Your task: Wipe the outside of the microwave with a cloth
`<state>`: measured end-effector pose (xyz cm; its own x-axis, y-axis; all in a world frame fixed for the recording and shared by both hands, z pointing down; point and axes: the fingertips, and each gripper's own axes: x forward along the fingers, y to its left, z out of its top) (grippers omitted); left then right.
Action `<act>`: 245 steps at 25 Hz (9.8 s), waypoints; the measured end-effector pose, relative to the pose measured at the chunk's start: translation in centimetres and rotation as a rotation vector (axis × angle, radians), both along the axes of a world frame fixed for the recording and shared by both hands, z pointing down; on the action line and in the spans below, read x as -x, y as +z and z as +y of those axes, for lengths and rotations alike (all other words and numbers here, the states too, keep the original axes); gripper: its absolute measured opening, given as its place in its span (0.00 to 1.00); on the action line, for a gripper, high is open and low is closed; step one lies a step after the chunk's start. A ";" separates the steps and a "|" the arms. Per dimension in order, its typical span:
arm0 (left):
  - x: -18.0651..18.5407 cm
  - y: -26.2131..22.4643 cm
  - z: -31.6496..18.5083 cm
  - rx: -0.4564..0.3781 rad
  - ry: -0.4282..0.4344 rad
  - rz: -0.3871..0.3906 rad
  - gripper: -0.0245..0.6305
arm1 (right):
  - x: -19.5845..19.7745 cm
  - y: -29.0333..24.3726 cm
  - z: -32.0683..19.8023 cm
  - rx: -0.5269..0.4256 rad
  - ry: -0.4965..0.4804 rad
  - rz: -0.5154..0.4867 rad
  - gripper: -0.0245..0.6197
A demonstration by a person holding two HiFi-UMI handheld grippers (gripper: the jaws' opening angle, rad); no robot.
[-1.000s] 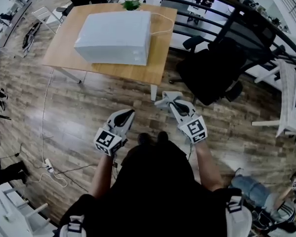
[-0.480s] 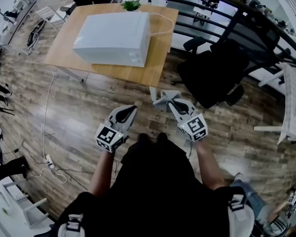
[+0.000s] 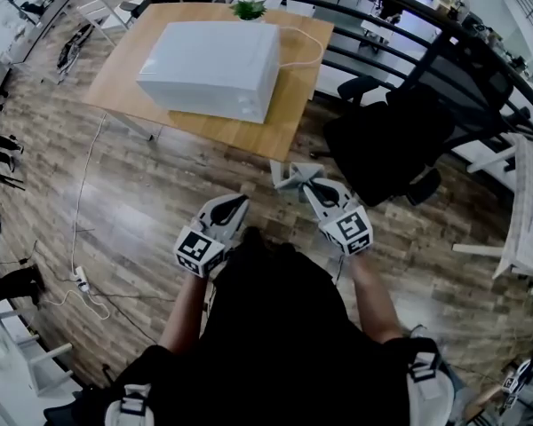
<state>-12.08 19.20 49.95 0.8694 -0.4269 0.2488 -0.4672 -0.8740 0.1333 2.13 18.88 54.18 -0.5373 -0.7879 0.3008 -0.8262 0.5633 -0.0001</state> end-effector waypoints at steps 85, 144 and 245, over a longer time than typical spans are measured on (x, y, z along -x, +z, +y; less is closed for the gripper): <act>-3.3 2.0 -29.6 0.058 -0.084 -0.059 0.05 | 4.1 5.8 -30.0 0.116 -0.187 -0.095 0.06; -1.0 2.6 -28.3 0.064 -0.423 -0.040 0.05 | -5.9 6.8 -49.0 0.027 -0.136 0.031 0.06; -2.1 2.4 -27.3 0.096 -0.114 -0.057 0.05 | -1.4 12.3 -39.9 0.222 0.060 -0.033 0.05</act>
